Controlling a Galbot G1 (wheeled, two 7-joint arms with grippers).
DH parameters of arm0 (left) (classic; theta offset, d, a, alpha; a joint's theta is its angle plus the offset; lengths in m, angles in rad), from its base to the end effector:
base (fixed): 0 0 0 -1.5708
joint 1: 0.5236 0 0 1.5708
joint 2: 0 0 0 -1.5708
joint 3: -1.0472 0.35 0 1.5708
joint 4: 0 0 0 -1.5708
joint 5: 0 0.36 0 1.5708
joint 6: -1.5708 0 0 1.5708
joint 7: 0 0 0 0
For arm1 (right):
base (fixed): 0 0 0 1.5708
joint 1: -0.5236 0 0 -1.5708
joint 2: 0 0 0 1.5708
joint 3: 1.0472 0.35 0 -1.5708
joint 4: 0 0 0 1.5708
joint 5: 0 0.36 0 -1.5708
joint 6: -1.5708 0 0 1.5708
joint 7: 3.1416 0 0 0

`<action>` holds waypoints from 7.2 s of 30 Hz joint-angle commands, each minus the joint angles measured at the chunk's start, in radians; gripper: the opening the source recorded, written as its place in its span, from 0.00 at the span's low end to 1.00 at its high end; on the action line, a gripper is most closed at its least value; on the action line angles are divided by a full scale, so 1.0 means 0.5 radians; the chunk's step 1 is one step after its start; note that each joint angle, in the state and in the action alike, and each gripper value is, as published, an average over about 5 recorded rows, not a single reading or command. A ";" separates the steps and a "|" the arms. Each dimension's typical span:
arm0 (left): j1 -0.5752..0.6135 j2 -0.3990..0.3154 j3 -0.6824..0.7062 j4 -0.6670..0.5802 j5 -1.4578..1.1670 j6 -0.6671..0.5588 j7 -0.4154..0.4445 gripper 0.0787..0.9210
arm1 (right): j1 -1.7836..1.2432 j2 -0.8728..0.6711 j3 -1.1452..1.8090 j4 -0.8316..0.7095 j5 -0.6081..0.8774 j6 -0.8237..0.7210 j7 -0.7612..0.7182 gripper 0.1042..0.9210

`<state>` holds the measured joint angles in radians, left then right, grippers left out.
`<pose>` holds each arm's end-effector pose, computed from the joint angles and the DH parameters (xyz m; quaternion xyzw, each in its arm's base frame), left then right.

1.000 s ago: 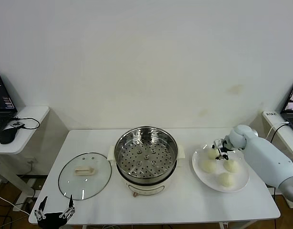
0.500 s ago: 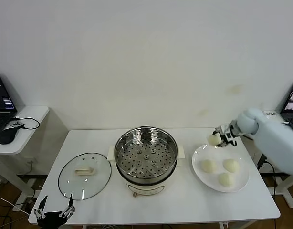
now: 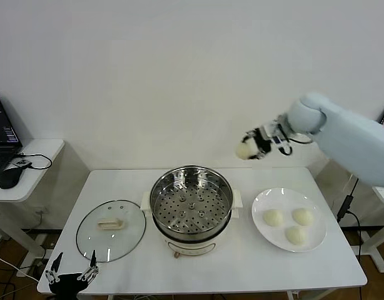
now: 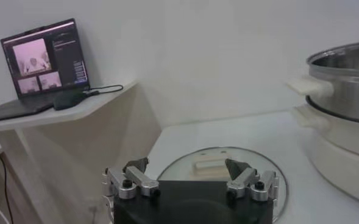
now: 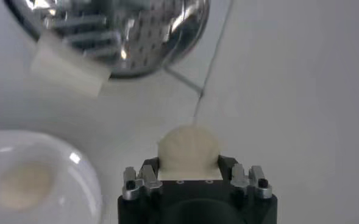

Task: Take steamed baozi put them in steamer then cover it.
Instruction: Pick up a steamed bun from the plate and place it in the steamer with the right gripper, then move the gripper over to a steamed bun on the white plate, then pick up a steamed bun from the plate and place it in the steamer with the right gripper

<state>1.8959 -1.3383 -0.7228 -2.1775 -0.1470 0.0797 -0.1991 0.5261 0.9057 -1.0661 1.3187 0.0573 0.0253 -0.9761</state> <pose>0.0960 0.0903 -0.3017 0.1060 -0.9802 -0.0933 0.1386 0.5612 0.0029 -0.0052 0.5373 -0.4869 0.6803 0.1074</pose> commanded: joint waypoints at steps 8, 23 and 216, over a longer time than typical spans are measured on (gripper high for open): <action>-0.001 0.006 -0.045 -0.020 -0.026 0.003 0.004 0.88 | 0.087 0.572 -0.477 0.015 -0.188 0.439 0.087 0.62; -0.019 0.001 -0.034 -0.018 -0.024 0.004 0.006 0.88 | -0.136 0.646 -0.455 -0.166 -0.697 0.710 0.234 0.62; -0.099 0.061 -0.144 -0.071 -0.057 0.069 0.024 0.88 | -0.231 0.894 -0.310 0.024 0.651 -1.504 0.477 0.72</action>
<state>1.8457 -1.3081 -0.7958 -2.2098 -0.1769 0.1137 -0.1877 0.4102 1.3465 -1.2260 1.3381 0.3891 -0.7239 -0.7417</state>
